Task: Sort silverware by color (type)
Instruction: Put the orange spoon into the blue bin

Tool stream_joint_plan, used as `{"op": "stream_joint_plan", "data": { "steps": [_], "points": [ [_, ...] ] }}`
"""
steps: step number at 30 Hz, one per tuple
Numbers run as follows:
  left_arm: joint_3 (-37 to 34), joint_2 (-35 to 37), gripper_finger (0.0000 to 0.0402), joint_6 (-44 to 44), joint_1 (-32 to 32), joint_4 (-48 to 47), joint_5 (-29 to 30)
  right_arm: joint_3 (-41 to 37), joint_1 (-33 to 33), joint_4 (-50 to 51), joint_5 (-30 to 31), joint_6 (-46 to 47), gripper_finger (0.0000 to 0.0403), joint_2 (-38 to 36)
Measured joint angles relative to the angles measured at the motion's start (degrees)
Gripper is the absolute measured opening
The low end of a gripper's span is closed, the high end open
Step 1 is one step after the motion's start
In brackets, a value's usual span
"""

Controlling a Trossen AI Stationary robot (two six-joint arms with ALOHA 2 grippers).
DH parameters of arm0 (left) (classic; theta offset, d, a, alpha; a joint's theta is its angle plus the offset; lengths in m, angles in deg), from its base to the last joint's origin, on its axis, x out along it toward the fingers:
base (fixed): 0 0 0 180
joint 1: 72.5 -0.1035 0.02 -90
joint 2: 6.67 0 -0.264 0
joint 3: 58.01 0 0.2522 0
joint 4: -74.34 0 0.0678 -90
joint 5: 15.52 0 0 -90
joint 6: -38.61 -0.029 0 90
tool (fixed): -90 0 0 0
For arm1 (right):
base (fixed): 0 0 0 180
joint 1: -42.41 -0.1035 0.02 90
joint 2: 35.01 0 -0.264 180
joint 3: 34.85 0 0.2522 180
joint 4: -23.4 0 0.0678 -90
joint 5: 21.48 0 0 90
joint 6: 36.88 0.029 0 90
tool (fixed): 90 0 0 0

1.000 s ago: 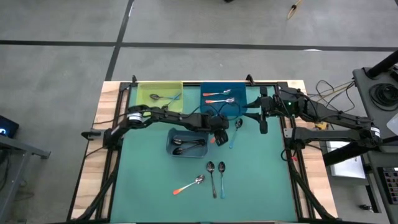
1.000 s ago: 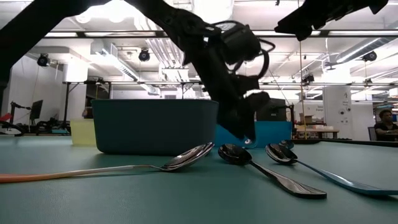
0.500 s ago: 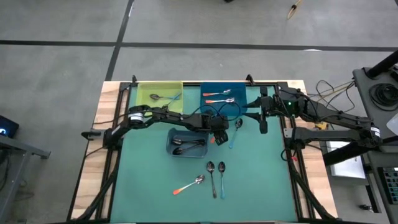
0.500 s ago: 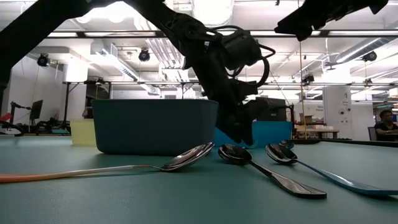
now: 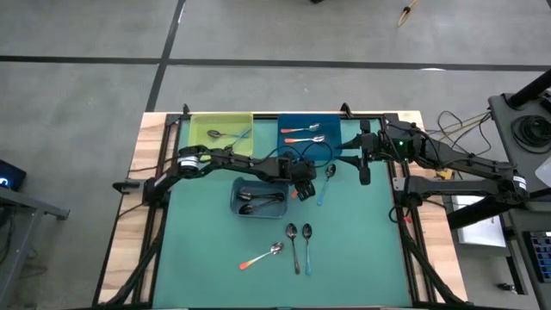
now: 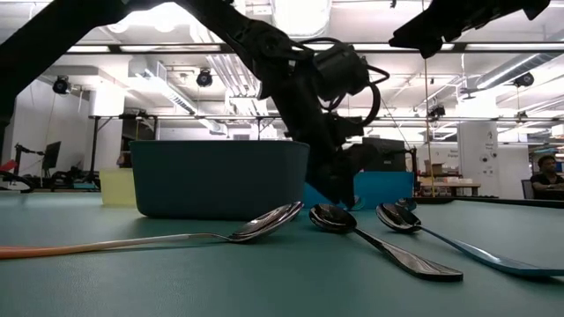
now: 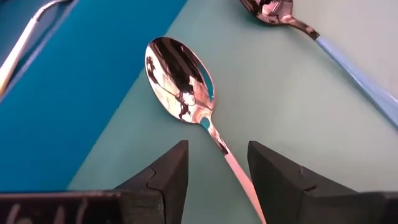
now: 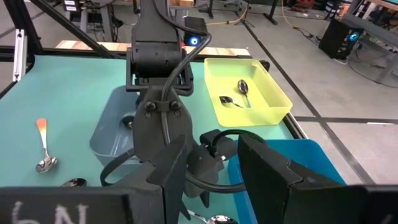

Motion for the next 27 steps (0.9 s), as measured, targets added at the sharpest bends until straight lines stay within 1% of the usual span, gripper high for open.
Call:
{"op": "stream_joint_plan", "data": {
  "steps": [17, 23, 27],
  "points": [
    [-1.3, 0.0, 0.0146, 0.4, 0.0, 1.3, 0.9, 0.0, 0.0, 0.0, 0.0, 0.0, 0.0137, 0.0],
    [-1.3, -1.2, 0.0146, 0.5, 0.0, 2.5, 0.7, 0.0, 0.0, 0.0, 0.0, 0.0, 0.0137, 0.0],
    [-1.3, -1.2, 0.0139, 0.7, 0.0, 2.5, 0.2, 0.0, 0.0, 0.0, 0.0, 0.0, 0.0137, 0.0]
  ]
}}
